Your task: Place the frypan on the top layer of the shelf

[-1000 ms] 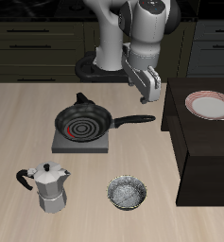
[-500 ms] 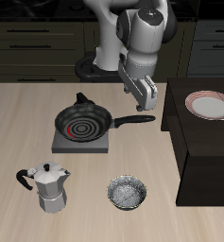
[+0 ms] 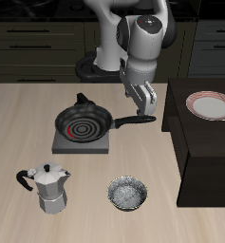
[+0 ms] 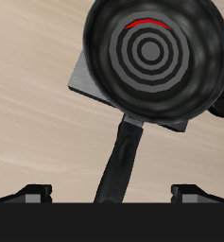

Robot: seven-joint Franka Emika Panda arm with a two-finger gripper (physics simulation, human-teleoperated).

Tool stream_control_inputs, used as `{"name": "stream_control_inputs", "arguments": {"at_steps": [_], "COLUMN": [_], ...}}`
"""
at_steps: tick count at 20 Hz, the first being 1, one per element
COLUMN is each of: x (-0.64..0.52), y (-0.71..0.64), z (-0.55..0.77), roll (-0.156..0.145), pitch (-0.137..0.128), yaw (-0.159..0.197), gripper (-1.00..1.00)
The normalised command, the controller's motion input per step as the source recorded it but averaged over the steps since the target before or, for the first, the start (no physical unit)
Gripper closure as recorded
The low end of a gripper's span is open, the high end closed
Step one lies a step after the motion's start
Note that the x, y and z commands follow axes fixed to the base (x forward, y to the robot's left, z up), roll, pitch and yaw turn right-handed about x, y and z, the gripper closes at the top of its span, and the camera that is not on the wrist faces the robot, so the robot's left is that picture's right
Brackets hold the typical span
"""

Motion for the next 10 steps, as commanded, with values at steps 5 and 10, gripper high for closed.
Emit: {"name": "stream_control_inputs", "arguments": {"at_steps": [5,10], "x": [-0.12,0.01], "y": [-0.01,0.03], "z": [-0.05,-0.14], "roll": [-0.009,0.017], "pitch": [-0.031,0.019], "yaw": [-0.022,-0.025], "gripper": [-1.0,-1.0]}}
